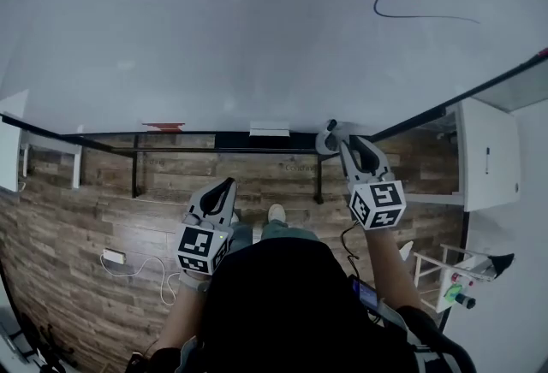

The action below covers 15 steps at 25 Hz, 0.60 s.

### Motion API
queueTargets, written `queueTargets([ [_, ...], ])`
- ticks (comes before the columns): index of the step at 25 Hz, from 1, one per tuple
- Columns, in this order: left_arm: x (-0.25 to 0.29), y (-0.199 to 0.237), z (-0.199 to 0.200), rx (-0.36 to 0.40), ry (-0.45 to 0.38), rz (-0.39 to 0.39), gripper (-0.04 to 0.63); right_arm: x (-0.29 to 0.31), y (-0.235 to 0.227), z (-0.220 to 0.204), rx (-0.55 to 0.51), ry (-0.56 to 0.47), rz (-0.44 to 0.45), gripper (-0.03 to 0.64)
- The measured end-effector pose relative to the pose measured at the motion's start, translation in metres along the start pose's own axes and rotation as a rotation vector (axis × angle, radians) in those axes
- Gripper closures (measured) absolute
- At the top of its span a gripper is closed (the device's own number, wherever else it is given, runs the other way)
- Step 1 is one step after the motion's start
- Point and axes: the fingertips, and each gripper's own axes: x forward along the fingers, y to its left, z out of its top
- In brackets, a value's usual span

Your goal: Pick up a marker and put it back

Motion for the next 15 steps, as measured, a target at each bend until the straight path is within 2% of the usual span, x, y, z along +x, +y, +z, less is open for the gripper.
queueTargets([
  [15, 0.052, -0.05, 0.038, 0.114, -0.04, -0.291, 0.574, -0.089, 0.001, -0.012, 0.085, -0.034, -0.181, 0.509],
])
